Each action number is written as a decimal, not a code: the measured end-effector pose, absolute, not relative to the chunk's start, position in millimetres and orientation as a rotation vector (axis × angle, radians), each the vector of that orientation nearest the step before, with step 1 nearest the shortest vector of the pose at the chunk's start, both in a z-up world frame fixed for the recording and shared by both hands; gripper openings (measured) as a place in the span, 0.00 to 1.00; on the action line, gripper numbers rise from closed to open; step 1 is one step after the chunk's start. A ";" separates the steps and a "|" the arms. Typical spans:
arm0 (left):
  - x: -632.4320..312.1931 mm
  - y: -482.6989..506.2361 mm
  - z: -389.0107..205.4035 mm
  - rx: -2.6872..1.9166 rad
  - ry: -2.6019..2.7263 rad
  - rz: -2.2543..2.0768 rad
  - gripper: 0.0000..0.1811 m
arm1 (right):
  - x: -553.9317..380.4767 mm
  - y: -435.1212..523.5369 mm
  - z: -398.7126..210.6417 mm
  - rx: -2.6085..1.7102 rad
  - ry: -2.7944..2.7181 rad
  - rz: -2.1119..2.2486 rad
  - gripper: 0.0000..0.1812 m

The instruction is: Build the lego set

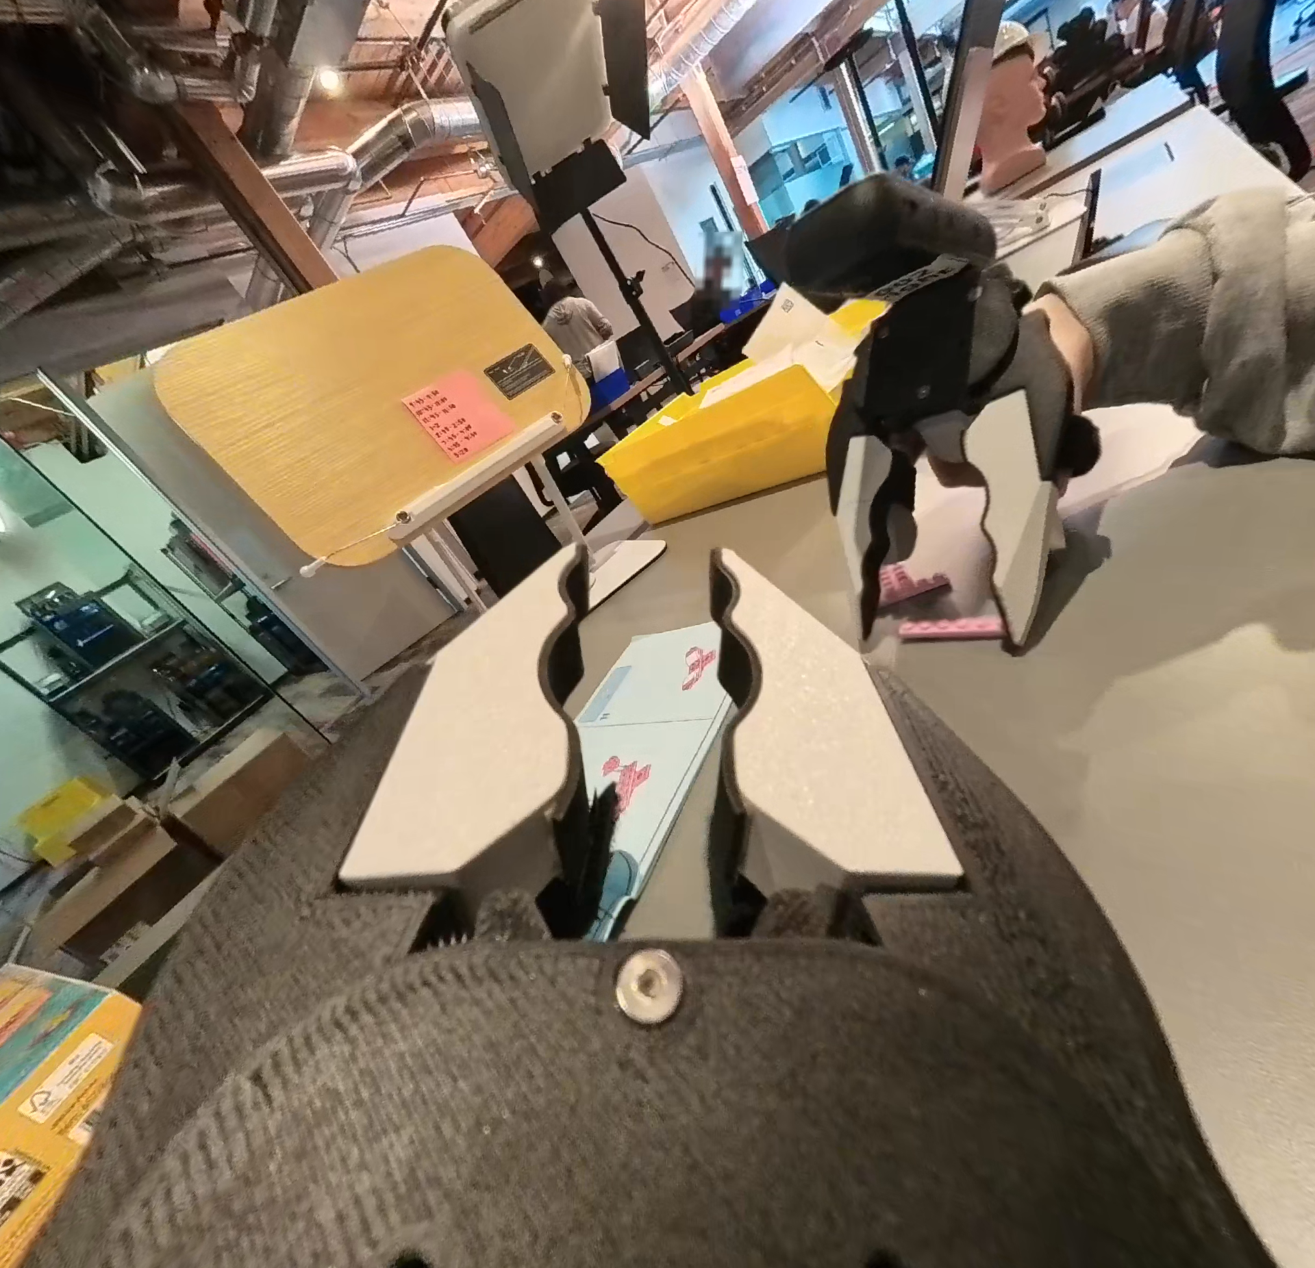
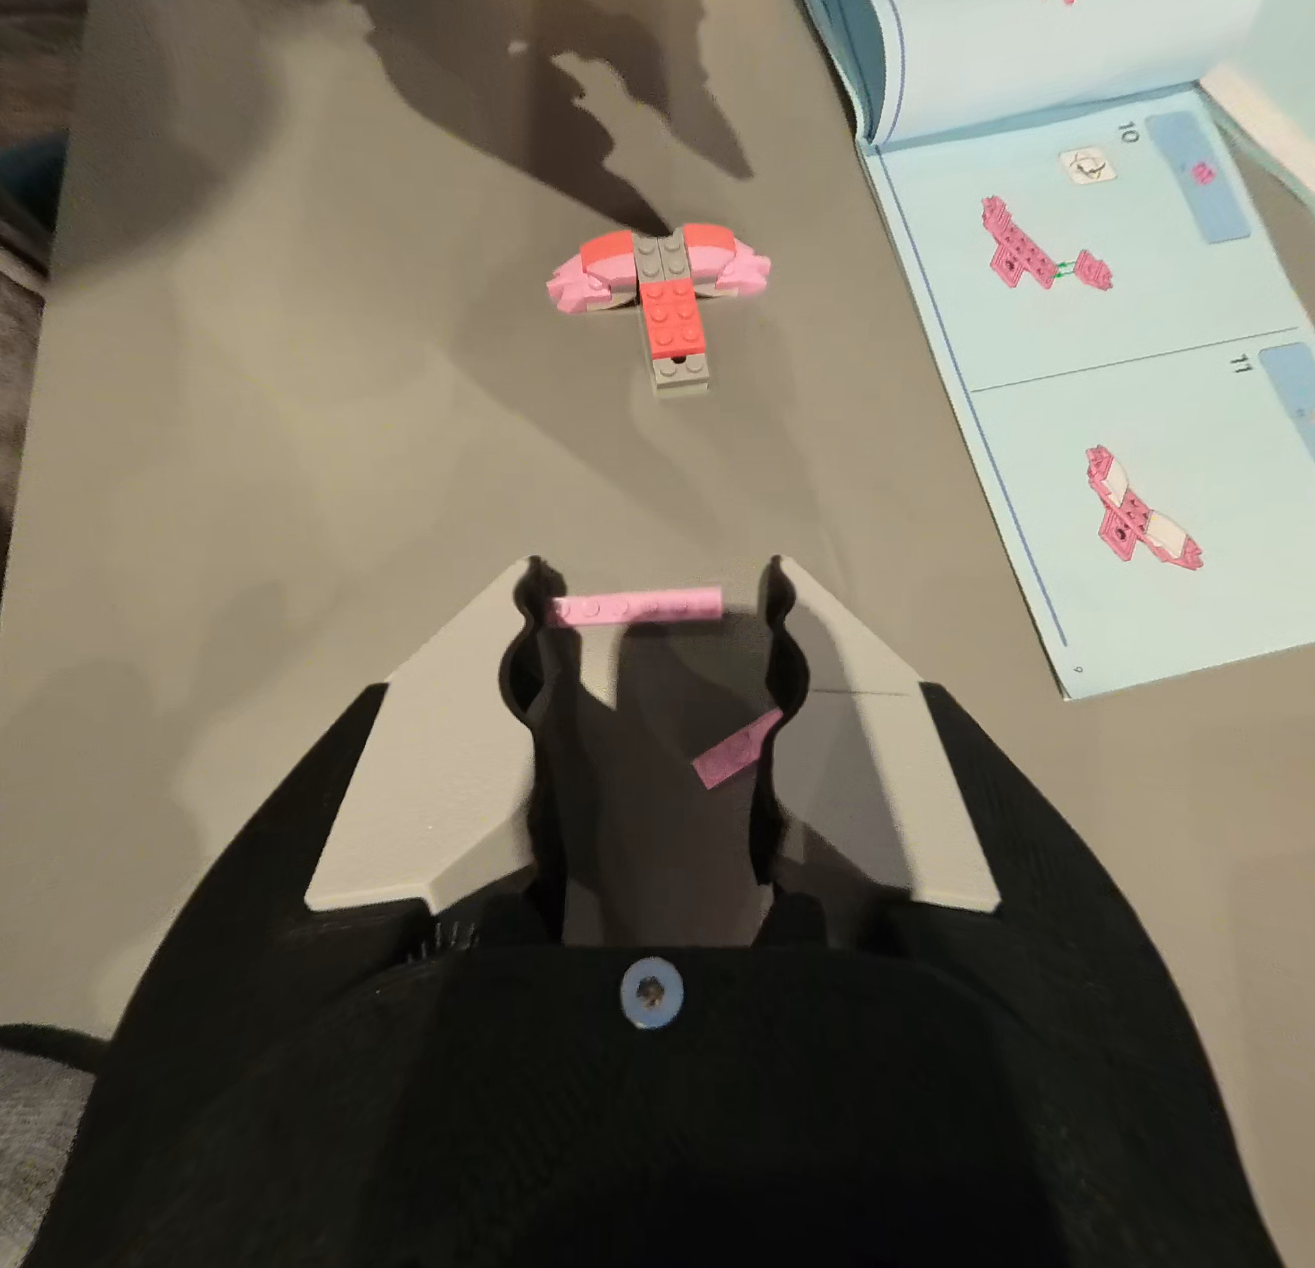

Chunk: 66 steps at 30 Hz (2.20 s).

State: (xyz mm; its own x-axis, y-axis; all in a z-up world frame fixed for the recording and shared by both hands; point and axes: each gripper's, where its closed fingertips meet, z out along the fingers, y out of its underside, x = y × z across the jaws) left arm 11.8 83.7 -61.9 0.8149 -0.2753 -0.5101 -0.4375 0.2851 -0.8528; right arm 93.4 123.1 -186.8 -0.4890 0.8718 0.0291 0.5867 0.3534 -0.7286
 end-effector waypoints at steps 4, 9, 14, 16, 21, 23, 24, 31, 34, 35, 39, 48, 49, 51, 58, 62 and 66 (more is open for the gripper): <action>12.0 83.6 -62.2 -1.303 0.661 0.124 0.18 | 96.5 130.5 -172.5 -1.279 -2.135 0.964 0.41; 9.0 83.4 -59.7 -1.302 0.645 0.118 0.18 | 117.7 164.3 -165.7 -1.384 -2.027 0.997 0.37; 3.5 84.3 -56.7 -1.308 0.604 0.087 0.18 | 122.6 171.7 -171.5 -1.376 -2.049 1.118 0.34; 2.7 84.9 -56.7 -1.311 0.598 0.084 0.18 | 121.8 169.4 -174.8 -1.374 -2.079 1.164 0.31; 2.6 85.7 -57.3 -1.316 0.596 0.087 0.18 | 125.5 174.9 -181.9 -1.406 -2.107 1.194 0.22; 2.7 86.0 -57.8 -1.319 0.596 0.084 0.18 | 127.0 179.0 -180.5 -1.404 -2.090 1.213 0.21; 2.9 86.1 -58.1 -1.321 0.596 0.081 0.18 | 127.1 180.6 -179.3 -1.398 -2.081 1.224 0.21; -0.6 85.6 -55.6 -1.314 0.589 0.093 0.18 | 121.8 177.8 -181.4 -1.386 -2.109 1.227 0.24; -8.0 85.6 -52.0 -1.311 0.570 0.115 0.18 | 123.3 176.5 -184.6 -1.375 -2.133 1.188 0.21; -11.0 85.8 -51.0 -1.311 0.560 0.119 0.18 | 125.4 176.4 -184.5 -1.384 -2.133 1.194 0.20; -20.8 86.7 -48.9 -1.317 0.525 0.121 0.18 | 132.8 178.9 -184.8 -1.406 -2.124 1.201 0.12; -19.1 88.6 -54.3 -1.333 0.541 0.127 0.18 | 130.1 175.0 -188.9 -1.380 -2.085 1.038 0.08; -19.1 88.4 -54.3 -1.333 0.542 0.127 0.18 | 129.2 172.7 -188.8 -1.395 -2.078 1.046 0.08; -19.6 88.2 -53.8 -1.332 0.539 0.126 0.18 | 125.2 172.2 -185.9 -1.421 -2.042 1.061 0.08; -17.6 87.3 -53.8 -1.330 0.546 0.124 0.18 | 111.4 134.6 -163.9 -1.302 -2.010 1.148 0.08; -15.1 87.4 -56.2 -1.334 0.562 0.126 0.18 | 108.5 125.3 -175.1 -1.306 -2.064 1.082 0.08; -14.3 87.4 -56.7 -1.336 0.565 0.121 0.18 | 107.8 124.0 -181.9 -1.318 -2.096 1.044 0.08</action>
